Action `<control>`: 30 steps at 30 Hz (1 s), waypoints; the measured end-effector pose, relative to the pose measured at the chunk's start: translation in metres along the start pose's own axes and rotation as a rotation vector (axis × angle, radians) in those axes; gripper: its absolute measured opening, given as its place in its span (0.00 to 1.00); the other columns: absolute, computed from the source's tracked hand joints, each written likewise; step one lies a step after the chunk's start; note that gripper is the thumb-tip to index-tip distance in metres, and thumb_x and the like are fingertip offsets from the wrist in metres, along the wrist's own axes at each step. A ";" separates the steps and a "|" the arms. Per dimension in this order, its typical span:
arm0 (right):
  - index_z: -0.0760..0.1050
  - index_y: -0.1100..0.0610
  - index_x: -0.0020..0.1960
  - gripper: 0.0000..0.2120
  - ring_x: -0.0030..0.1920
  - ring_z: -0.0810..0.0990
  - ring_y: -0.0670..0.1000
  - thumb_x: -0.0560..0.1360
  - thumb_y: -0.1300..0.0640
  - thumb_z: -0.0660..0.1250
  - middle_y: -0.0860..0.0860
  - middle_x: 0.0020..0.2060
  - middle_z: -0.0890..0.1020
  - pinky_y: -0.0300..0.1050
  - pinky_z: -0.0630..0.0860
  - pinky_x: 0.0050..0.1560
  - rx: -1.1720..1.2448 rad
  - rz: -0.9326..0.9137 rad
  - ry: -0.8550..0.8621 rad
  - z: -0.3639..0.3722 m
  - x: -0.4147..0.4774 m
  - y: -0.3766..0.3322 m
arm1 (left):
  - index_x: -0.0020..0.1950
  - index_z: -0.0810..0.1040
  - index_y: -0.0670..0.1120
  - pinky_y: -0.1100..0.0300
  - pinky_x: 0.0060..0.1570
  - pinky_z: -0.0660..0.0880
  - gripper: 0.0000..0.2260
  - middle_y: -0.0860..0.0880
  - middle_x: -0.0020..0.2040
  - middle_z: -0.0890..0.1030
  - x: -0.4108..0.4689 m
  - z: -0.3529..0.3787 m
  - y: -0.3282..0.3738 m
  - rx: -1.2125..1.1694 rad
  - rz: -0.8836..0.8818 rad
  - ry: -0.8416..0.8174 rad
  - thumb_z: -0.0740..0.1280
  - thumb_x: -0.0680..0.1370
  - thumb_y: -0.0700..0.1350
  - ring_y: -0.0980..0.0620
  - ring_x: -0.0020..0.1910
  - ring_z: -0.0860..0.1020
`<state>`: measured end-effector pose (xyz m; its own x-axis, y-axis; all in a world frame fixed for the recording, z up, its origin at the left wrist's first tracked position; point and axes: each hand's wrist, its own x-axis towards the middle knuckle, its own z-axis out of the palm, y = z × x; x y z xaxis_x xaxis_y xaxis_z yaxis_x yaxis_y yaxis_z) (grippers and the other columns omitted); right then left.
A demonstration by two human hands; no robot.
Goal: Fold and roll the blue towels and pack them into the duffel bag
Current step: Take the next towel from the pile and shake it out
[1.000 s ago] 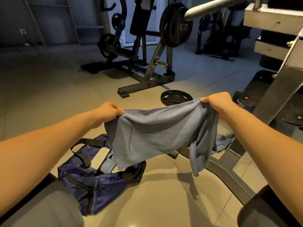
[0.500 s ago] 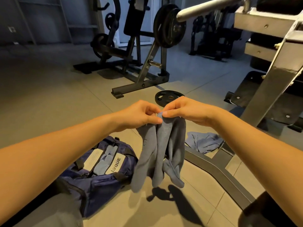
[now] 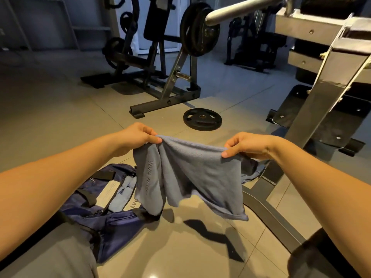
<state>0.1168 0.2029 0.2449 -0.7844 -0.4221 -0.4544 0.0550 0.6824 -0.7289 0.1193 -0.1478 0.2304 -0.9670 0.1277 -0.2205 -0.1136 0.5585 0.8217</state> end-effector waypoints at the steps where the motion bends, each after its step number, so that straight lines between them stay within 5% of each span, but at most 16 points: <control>1: 0.82 0.61 0.47 0.08 0.48 0.84 0.57 0.76 0.55 0.73 0.62 0.50 0.85 0.49 0.82 0.50 0.011 0.015 0.012 -0.004 -0.001 0.005 | 0.45 0.84 0.43 0.57 0.41 0.77 0.07 0.45 0.43 0.85 0.001 -0.001 -0.002 -0.026 -0.019 0.037 0.72 0.79 0.46 0.47 0.44 0.82; 8: 0.83 0.65 0.45 0.09 0.39 0.78 0.53 0.76 0.58 0.73 0.56 0.36 0.81 0.46 0.77 0.43 -0.268 0.060 0.339 -0.021 0.010 0.034 | 0.44 0.83 0.42 0.59 0.37 0.75 0.07 0.44 0.40 0.84 0.007 0.004 -0.007 -0.012 -0.053 0.125 0.72 0.79 0.44 0.48 0.39 0.80; 10: 0.83 0.60 0.43 0.08 0.40 0.79 0.52 0.76 0.55 0.74 0.54 0.37 0.82 0.44 0.77 0.42 -0.412 0.072 0.419 -0.020 0.015 0.036 | 0.47 0.84 0.40 0.57 0.38 0.76 0.08 0.42 0.42 0.84 0.009 0.005 -0.007 -0.019 -0.042 0.151 0.71 0.80 0.44 0.47 0.41 0.80; 15: 0.82 0.58 0.46 0.13 0.41 0.81 0.56 0.79 0.49 0.69 0.57 0.41 0.84 0.55 0.82 0.47 -0.607 0.153 0.613 -0.019 0.020 0.033 | 0.48 0.83 0.38 0.56 0.39 0.75 0.07 0.42 0.42 0.83 0.010 0.004 -0.007 -0.015 -0.020 0.183 0.71 0.80 0.43 0.48 0.41 0.78; 20: 0.79 0.63 0.46 0.16 0.34 0.80 0.54 0.81 0.51 0.66 0.58 0.37 0.82 0.42 0.75 0.33 -0.233 0.216 0.658 -0.015 0.018 0.033 | 0.50 0.83 0.38 0.57 0.40 0.76 0.08 0.41 0.45 0.84 0.007 0.004 -0.007 0.003 -0.010 0.169 0.71 0.80 0.44 0.48 0.42 0.79; 24: 0.78 0.66 0.50 0.14 0.31 0.79 0.54 0.81 0.54 0.66 0.60 0.35 0.82 0.46 0.76 0.32 0.122 0.224 0.699 -0.018 0.016 0.027 | 0.47 0.84 0.41 0.56 0.40 0.75 0.06 0.42 0.45 0.84 0.005 0.004 -0.005 0.020 -0.019 0.154 0.71 0.80 0.44 0.48 0.43 0.79; 30: 0.78 0.65 0.54 0.09 0.32 0.78 0.52 0.82 0.59 0.65 0.59 0.35 0.82 0.46 0.76 0.34 0.315 0.233 0.642 -0.023 0.012 0.022 | 0.46 0.84 0.42 0.54 0.43 0.78 0.07 0.41 0.46 0.84 0.007 -0.003 -0.010 0.042 -0.050 0.145 0.72 0.79 0.44 0.46 0.46 0.80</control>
<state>0.0943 0.2265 0.2356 -0.9317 0.2090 -0.2972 0.3621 0.4676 -0.8063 0.1133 -0.1546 0.2222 -0.9836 -0.0189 -0.1794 -0.1553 0.5950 0.7886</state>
